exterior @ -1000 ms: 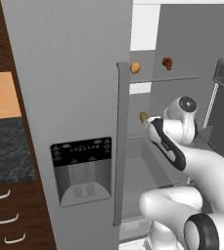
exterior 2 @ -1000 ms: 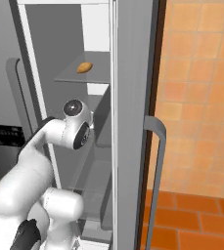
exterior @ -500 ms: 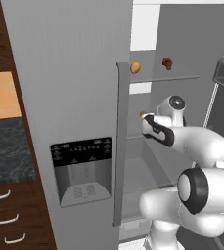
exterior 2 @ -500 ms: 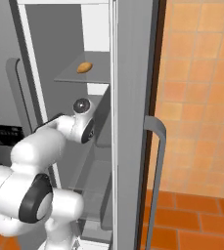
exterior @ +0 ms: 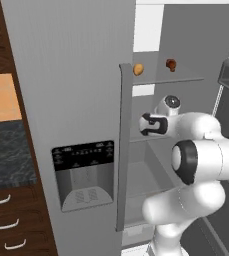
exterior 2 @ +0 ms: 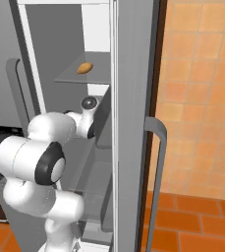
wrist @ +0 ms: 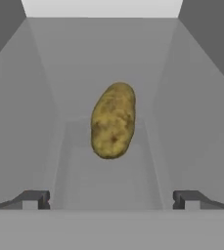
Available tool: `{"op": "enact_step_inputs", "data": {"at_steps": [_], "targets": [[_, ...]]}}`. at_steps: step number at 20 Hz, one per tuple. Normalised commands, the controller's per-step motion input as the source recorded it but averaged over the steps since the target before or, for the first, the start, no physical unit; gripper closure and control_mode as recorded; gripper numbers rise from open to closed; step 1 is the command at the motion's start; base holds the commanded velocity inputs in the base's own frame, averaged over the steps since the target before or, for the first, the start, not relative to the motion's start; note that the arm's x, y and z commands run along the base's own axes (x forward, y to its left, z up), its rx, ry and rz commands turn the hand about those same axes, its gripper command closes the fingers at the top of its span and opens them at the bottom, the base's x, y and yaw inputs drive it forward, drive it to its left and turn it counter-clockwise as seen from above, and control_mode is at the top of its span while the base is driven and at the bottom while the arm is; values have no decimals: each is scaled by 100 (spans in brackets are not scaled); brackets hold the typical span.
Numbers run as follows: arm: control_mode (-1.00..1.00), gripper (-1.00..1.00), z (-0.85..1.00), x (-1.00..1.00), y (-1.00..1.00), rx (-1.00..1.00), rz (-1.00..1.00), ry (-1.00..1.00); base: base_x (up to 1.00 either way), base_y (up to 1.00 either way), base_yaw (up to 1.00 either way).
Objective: Place one potato and one chicken drumstick in each tupperware on the nearby counter, to pack two identical lunches.
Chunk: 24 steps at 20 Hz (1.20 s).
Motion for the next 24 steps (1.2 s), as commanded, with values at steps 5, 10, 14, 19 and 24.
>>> {"op": "enact_step_inputs", "data": {"at_steps": [5,10,14,19,24], "targets": [[-100,-100,-26,55,-3,0,0,3,0,0,0],[-100,-100,-41,50,-10,0,0,2,0,0,0],[-100,-100,-31,58,-12,0,0,0,0,0,0],[-100,100,-46,35,-2,0,0,3,0,0,0],[-100,100,-43,-11,0,0,4,3,0,0,0]]}}
